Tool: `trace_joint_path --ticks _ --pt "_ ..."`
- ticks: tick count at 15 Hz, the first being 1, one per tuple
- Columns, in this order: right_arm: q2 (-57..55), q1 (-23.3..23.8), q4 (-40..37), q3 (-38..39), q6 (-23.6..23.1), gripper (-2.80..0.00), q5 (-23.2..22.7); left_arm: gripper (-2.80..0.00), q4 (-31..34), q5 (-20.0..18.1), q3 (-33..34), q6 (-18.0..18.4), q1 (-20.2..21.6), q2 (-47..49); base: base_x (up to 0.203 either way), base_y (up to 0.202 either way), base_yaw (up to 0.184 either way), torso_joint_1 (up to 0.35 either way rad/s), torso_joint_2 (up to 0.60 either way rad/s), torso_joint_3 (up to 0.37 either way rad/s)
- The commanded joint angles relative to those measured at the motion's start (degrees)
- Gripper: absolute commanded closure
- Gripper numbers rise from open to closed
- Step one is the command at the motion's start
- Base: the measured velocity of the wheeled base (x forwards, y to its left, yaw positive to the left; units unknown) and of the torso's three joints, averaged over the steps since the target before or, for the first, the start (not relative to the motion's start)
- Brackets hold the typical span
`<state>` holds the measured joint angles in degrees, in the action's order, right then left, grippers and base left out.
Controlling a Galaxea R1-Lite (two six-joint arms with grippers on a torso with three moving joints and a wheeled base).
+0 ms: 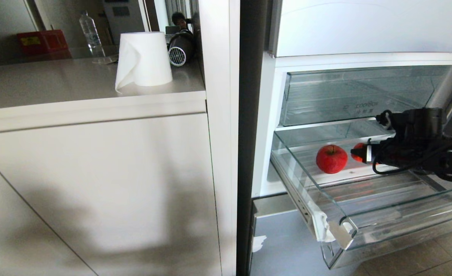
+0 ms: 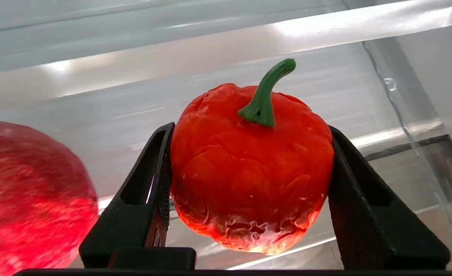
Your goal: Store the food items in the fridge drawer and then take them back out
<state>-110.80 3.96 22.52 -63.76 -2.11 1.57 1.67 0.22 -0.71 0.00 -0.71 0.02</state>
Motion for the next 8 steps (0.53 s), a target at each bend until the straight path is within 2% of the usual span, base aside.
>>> trace_joint_path --ticks 1,2,3,8 --pt "-0.73 0.02 0.16 -0.23 -0.07 0.00 0.01 0.00 0.00 0.04 0.00 0.00 0.00 -0.02 0.000 0.000 0.000 0.000 0.00 0.000" --pt "-0.73 0.08 0.16 -0.23 -0.09 0.00 0.01 0.00 0.00 -0.04 0.00 0.00 0.00 -0.02 0.000 0.000 0.000 0.000 0.00 0.000" --pt "-0.56 -0.01 0.16 -0.20 -0.01 -2.80 0.01 0.00 0.00 0.04 0.00 0.00 0.00 -0.02 0.000 0.000 0.000 0.000 0.00 0.000" --pt "-0.29 -0.01 0.16 0.12 0.09 -2.80 0.01 0.00 0.00 0.04 0.00 0.00 0.00 -0.02 0.000 0.000 0.000 0.000 0.00 0.000"
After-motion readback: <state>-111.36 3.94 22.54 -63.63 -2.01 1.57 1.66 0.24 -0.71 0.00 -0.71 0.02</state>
